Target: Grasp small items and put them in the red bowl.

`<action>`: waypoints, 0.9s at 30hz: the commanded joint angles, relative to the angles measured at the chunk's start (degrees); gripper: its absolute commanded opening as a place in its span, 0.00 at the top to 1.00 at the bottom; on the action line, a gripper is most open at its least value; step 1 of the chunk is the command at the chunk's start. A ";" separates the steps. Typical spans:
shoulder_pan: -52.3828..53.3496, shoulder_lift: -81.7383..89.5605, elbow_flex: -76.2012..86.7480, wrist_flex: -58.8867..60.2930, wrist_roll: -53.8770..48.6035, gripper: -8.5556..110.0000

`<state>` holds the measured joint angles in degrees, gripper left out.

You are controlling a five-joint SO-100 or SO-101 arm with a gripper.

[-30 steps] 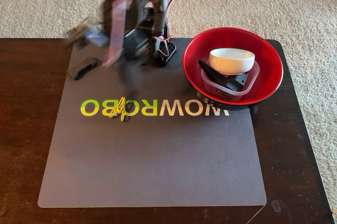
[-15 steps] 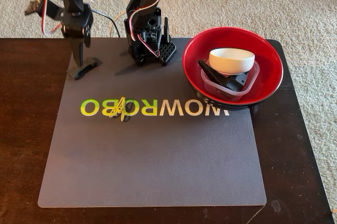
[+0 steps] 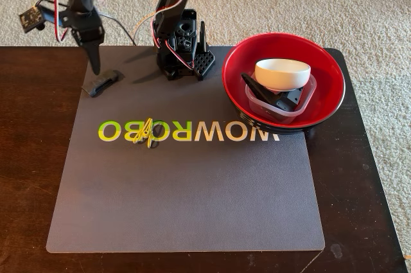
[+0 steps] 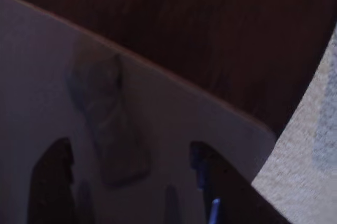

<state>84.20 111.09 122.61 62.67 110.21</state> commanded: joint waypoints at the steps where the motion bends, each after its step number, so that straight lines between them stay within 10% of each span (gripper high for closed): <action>1: 0.18 -8.53 -3.25 -8.96 4.31 0.69; 27: -4.66 -5.27 8.70 -10.81 16.87 0.72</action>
<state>76.99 106.61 131.31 54.67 125.51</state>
